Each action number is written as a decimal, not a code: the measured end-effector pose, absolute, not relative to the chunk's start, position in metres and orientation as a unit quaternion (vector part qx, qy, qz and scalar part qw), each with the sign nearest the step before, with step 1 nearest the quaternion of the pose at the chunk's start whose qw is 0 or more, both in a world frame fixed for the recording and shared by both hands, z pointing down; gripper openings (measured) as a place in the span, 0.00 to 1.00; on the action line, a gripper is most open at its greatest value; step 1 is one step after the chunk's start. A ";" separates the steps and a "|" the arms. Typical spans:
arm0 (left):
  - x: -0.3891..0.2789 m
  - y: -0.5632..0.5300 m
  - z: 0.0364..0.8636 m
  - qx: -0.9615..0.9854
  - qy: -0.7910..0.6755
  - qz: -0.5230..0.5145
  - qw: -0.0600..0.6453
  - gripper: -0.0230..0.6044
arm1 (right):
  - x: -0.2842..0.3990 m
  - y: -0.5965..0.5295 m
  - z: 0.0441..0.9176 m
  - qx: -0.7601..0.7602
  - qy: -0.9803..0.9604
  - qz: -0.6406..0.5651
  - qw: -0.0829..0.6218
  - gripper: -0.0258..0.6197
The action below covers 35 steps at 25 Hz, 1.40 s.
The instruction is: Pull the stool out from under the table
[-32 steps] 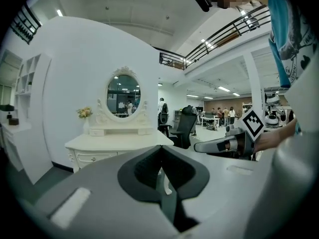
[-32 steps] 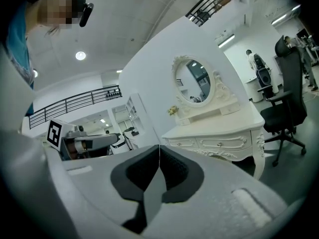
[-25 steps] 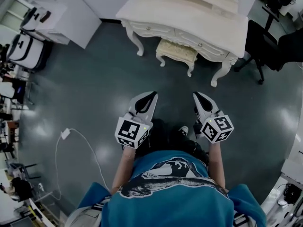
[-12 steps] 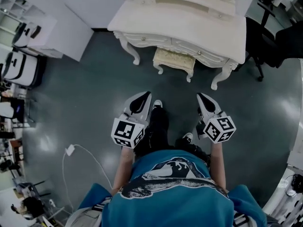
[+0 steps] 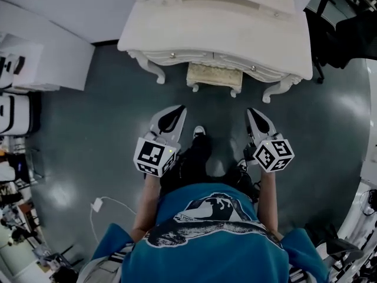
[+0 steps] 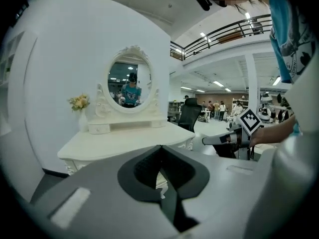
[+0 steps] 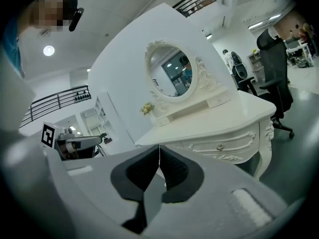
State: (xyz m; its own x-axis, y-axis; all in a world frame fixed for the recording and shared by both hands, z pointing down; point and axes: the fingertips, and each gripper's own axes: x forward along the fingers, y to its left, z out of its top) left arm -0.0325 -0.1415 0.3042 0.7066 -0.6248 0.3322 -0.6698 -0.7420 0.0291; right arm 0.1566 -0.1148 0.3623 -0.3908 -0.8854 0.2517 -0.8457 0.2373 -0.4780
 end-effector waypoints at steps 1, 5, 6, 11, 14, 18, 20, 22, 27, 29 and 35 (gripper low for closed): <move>-0.037 -0.149 0.308 0.923 -0.344 0.154 0.077 0.06 | 0.152 -0.120 0.364 -0.556 0.782 -0.281 0.034 0.05; -0.052 -0.176 0.321 0.930 -0.318 0.163 0.079 0.06 | 0.132 -0.136 0.373 -0.570 0.769 -0.289 0.020 0.05; -0.054 -0.180 0.323 0.933 -0.310 0.163 0.080 0.06 | 0.127 -0.138 0.374 -0.572 0.767 -0.291 0.017 0.05; -0.052 -0.199 0.346 0.951 -0.250 0.164 0.074 0.07 | 0.112 -0.149 0.386 -0.582 0.757 -0.297 -0.001 0.05; -0.049 -0.213 0.369 0.960 -0.213 0.174 0.062 0.07 | 0.112 -0.158 0.400 -0.586 0.752 -0.301 -0.016 0.05; -0.048 -0.234 0.406 0.959 -0.194 0.187 0.088 0.09 | 0.115 -0.172 0.424 -0.586 0.749 -0.306 -0.043 0.05; -0.048 -0.242 0.428 0.956 -0.190 0.200 0.104 0.12 | 0.118 -0.177 0.440 -0.581 0.748 -0.316 -0.055 0.07; -0.047 -0.250 0.453 0.950 -0.187 0.222 0.112 0.15 | 0.123 -0.185 0.460 -0.576 0.745 -0.330 -0.067 0.09; -0.051 -0.269 0.518 0.933 -0.201 0.251 0.163 0.22 | 0.141 -0.208 0.518 -0.572 0.732 -0.363 -0.070 0.12; -0.051 -0.275 0.538 0.926 -0.209 0.251 0.187 0.23 | 0.152 -0.218 0.539 -0.580 0.723 -0.368 -0.075 0.13; -0.048 -0.298 0.589 0.912 -0.215 0.268 0.224 0.24 | 0.178 -0.243 0.602 -0.579 0.709 -0.392 -0.085 0.18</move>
